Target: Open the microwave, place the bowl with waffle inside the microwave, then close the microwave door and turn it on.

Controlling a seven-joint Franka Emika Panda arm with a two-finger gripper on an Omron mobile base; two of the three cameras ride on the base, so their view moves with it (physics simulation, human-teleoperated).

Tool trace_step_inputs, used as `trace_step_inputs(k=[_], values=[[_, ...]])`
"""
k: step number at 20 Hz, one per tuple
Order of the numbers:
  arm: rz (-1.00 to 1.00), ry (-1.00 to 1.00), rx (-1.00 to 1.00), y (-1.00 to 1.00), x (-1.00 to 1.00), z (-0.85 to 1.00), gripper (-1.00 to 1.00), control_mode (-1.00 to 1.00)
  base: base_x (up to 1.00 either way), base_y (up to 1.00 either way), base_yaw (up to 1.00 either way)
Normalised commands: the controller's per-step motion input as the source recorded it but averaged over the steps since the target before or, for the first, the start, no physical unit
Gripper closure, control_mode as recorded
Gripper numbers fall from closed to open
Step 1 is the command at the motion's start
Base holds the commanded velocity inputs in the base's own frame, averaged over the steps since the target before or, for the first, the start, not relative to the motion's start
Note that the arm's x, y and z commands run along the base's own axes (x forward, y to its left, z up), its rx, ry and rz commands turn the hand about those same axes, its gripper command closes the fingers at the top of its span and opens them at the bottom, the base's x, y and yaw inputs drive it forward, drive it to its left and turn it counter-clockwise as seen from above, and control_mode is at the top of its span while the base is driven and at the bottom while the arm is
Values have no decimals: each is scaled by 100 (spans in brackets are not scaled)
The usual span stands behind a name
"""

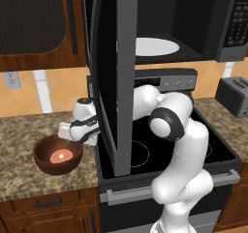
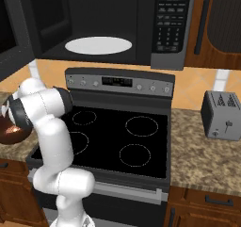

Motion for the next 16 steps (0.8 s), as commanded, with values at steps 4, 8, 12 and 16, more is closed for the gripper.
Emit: trace_step_inputs(k=[4,8,12,16], values=[[0,0,-11,8,-3,-83,-100,-100,0,0,0],[0,0,-13,39,-2,-64,-100,-100,0,0,0],[0,-6,-15,76,-38,-34,100,-100,0,0,0],[0,-22,-2,31,-90,-23,100,-100,0,0,0]])
